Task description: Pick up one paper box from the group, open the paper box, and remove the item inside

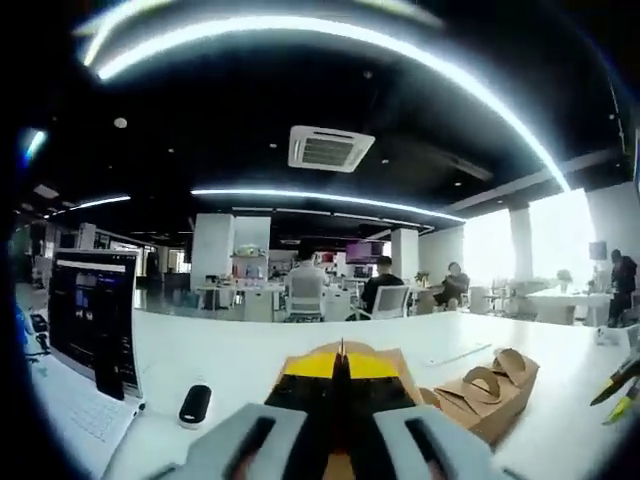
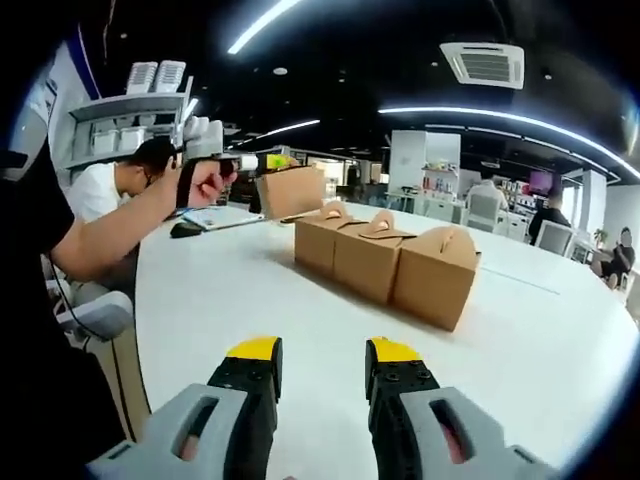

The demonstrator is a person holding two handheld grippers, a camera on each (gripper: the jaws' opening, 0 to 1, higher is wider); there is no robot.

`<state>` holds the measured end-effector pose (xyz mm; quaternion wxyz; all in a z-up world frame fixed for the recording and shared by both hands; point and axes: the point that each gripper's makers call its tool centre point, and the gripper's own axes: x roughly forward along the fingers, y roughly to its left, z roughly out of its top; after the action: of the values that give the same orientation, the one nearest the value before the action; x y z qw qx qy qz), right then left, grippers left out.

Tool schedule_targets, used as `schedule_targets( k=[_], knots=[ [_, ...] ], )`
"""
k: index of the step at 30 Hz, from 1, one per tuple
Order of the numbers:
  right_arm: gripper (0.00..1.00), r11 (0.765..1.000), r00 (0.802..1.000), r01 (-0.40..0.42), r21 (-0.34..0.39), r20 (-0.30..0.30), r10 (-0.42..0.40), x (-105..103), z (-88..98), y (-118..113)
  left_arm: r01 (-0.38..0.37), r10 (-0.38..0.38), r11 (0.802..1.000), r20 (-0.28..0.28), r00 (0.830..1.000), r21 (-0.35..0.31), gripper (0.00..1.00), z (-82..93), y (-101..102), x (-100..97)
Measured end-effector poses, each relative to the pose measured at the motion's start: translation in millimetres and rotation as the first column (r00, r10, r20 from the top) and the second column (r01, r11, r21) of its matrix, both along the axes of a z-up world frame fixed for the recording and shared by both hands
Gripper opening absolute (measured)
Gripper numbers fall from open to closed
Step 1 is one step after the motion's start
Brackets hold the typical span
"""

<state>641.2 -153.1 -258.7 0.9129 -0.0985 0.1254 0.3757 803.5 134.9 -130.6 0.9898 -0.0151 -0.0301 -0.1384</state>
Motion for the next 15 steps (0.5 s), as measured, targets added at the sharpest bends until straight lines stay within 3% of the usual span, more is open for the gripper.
schedule_targets(
  k=[6,15],
  knots=[
    [0.34,1.0,1.0,0.006,0.005,0.002,-0.006,2.3,2.5,0.9,0.104,-0.104,0.995,-0.007,0.995,-0.004,0.04,2.2,-18.4,-12.6],
    [0.34,1.0,1.0,0.005,-0.006,0.013,-0.005,1.9,7.4,0.5,0.259,-0.259,0.966,0.013,0.966,0.03,0.04,6.6,-51.0,-39.4]
  ],
)
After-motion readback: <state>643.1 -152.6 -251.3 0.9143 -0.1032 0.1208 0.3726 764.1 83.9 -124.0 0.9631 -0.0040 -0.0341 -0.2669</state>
